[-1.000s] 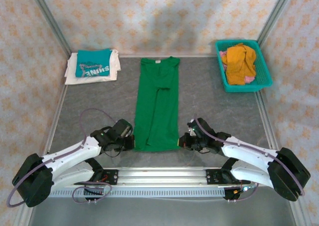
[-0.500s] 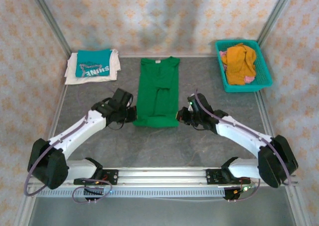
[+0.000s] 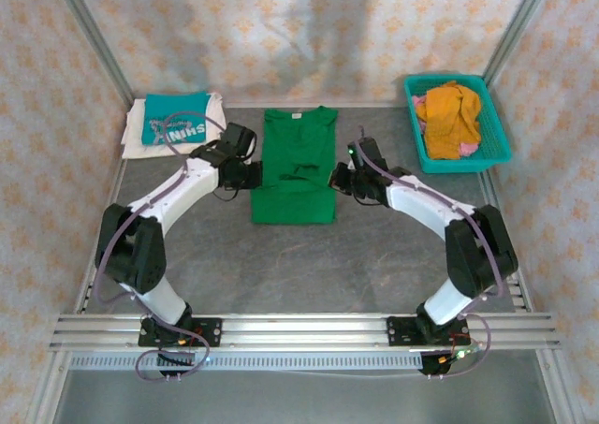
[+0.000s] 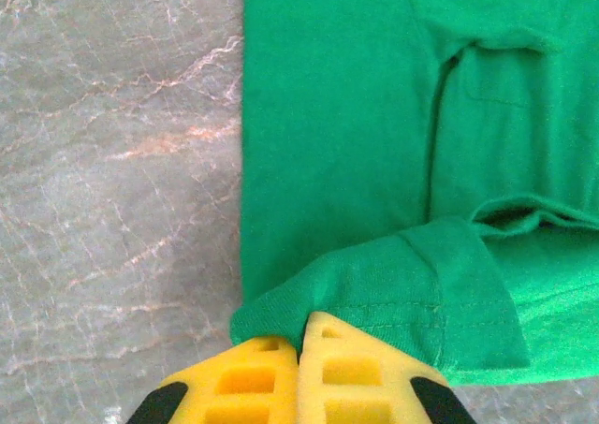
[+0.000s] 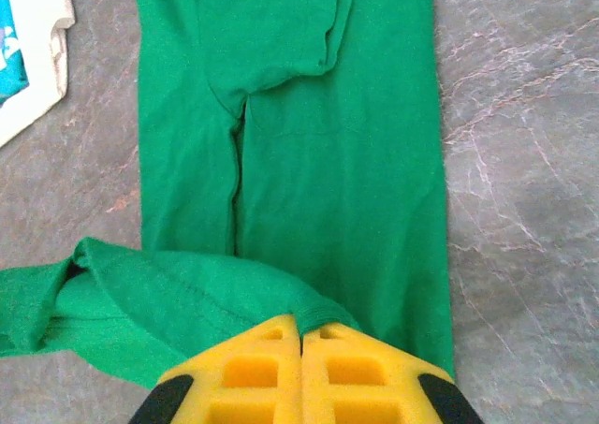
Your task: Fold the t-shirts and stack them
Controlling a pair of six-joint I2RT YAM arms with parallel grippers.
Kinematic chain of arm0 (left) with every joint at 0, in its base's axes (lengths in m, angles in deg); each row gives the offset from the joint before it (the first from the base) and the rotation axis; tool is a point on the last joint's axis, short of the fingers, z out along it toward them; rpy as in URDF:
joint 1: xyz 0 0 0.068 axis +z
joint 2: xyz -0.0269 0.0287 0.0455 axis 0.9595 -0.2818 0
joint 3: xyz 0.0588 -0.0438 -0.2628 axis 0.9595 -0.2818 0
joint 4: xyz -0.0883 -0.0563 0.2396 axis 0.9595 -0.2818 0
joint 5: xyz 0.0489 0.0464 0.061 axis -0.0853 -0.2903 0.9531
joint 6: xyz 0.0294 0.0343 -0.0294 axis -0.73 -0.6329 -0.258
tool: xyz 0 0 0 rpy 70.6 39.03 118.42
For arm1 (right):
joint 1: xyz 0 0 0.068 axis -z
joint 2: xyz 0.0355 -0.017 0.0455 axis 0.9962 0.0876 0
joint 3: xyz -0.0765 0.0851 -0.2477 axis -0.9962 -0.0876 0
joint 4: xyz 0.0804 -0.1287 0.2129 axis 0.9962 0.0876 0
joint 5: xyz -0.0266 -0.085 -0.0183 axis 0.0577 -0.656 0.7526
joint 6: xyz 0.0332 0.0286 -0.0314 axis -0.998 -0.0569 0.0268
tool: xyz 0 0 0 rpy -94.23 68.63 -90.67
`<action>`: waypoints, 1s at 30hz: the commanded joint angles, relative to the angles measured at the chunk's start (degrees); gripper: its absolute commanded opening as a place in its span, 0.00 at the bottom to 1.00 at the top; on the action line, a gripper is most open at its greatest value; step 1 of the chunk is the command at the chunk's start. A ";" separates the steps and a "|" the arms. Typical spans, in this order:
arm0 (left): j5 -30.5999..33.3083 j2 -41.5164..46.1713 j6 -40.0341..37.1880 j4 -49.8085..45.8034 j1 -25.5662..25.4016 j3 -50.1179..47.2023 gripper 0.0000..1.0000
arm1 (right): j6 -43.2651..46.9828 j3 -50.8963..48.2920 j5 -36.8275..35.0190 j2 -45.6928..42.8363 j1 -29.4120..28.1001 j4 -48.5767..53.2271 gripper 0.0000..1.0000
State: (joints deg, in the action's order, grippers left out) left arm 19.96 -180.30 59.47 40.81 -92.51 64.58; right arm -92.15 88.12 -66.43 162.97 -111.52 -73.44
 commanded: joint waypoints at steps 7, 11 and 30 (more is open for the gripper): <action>0.72 -8.33 -3.87 -1.55 2.30 9.26 0.00 | 2.31 7.30 0.03 7.23 2.80 -1.88 0.00; 0.04 -12.26 -4.16 -1.70 2.74 13.76 0.00 | 2.48 10.68 0.71 10.42 4.09 -1.74 0.00; 4.67 -3.51 0.49 8.66 1.53 0.53 0.37 | 6.75 6.51 5.57 3.06 3.74 0.04 0.38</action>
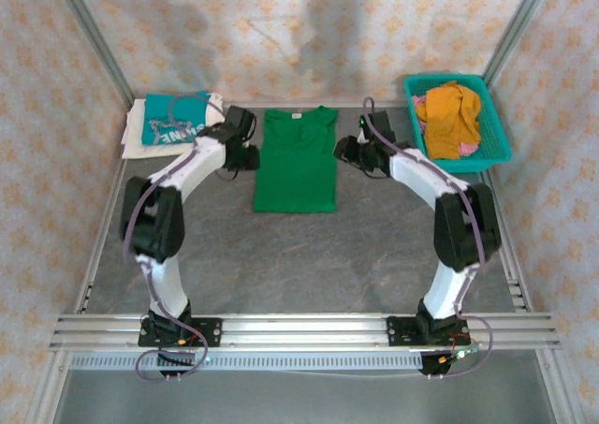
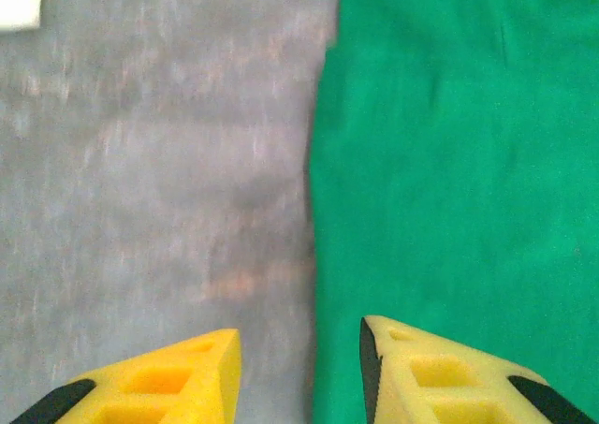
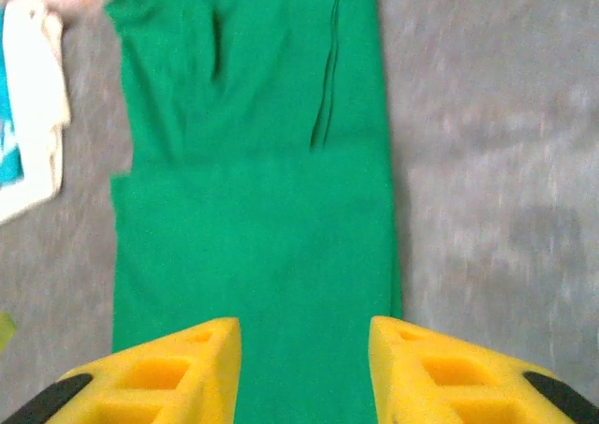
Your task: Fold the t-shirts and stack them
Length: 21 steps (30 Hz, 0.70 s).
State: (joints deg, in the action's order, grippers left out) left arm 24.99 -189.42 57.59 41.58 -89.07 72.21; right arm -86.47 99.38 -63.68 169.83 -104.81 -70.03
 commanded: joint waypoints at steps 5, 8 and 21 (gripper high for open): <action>-1.74 7.36 1.66 12.53 -5.23 -13.54 0.30 | -2.88 -11.27 8.48 -3.34 -7.40 -11.43 0.24; -4.99 4.97 2.63 14.72 -5.82 -14.17 0.28 | -4.75 -10.72 8.58 0.18 -9.01 -11.00 0.21; -1.89 -2.13 5.92 19.82 -6.18 -21.49 0.26 | -7.63 -17.68 2.11 7.24 -7.92 -15.05 0.18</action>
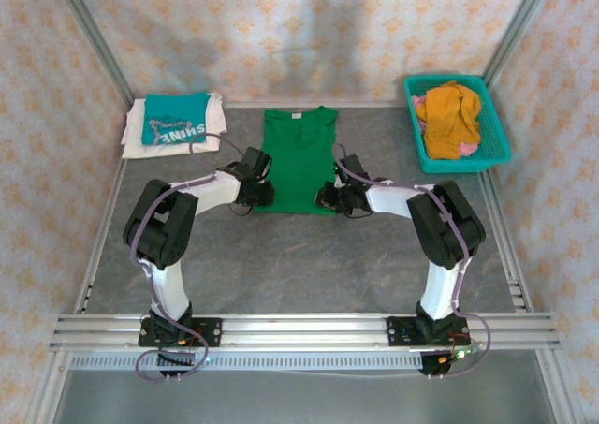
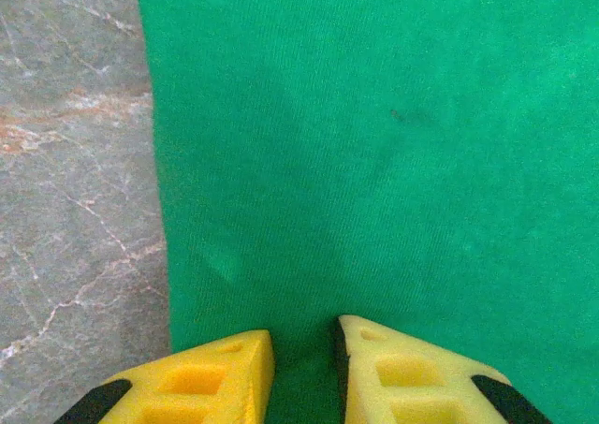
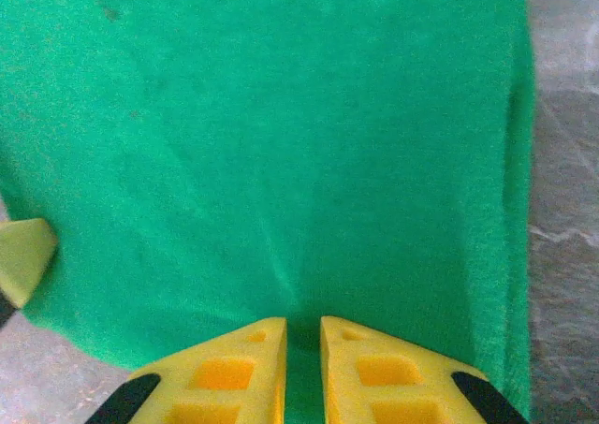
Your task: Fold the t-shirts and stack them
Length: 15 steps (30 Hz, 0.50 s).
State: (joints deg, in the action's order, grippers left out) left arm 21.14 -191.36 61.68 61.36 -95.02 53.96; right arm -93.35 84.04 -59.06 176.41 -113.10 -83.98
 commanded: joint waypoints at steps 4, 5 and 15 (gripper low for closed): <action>1.28 0.24 2.83 -0.24 -0.39 -6.76 0.25 | -1.85 -5.95 -2.25 -0.51 0.43 -2.50 0.18; 1.02 0.47 3.21 -0.59 -0.64 -7.57 0.26 | -2.31 -6.85 -1.99 -1.02 0.43 -2.74 0.18; -0.22 10.14 9.32 -0.99 -5.06 -18.18 0.24 | -10.61 -22.29 0.99 -9.76 -1.75 -13.87 0.17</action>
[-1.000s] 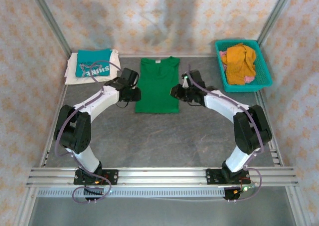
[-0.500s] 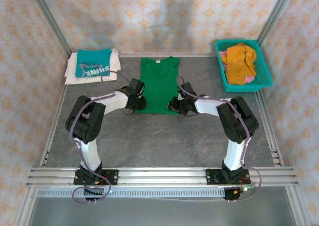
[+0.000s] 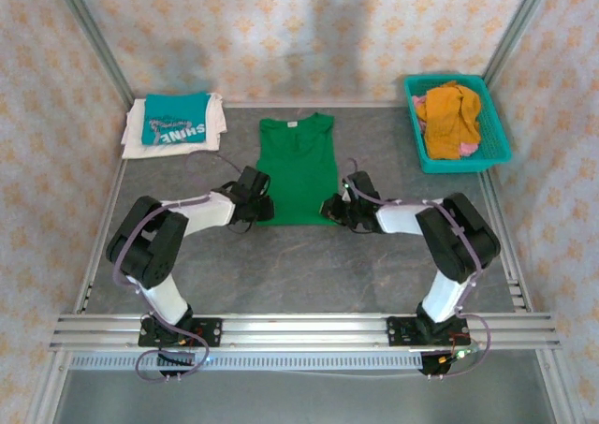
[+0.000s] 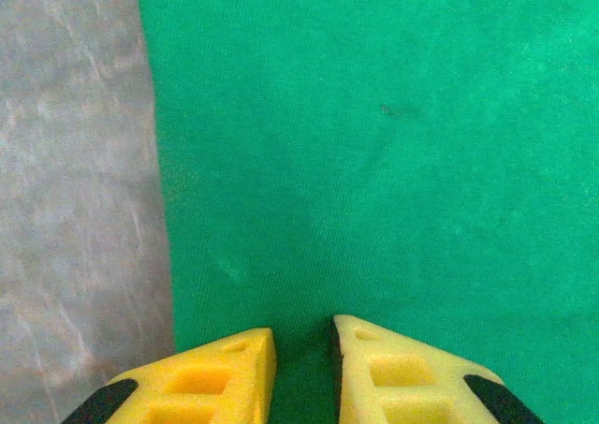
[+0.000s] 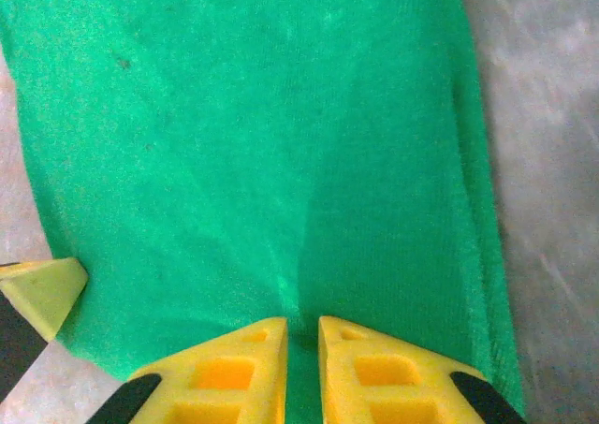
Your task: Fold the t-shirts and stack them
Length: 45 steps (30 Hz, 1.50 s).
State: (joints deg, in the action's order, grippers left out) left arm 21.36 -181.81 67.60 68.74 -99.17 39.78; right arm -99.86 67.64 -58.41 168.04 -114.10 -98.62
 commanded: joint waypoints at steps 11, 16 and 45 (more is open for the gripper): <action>4.93 18.61 5.45 -18.24 -2.90 -4.22 0.28 | -0.75 -6.83 -1.43 -20.58 -1.22 9.70 0.27; -1.54 27.60 7.59 -13.56 0.12 -6.46 0.40 | 0.75 -6.43 -8.52 -27.81 -0.37 14.56 0.38; -9.30 15.32 10.56 -5.02 -2.04 -13.79 0.42 | -4.02 -14.30 -6.98 -22.59 3.00 2.55 0.42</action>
State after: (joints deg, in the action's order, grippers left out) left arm 10.94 -165.22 77.94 60.48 -100.92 25.83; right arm -103.43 54.03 -65.18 145.17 -111.06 -93.79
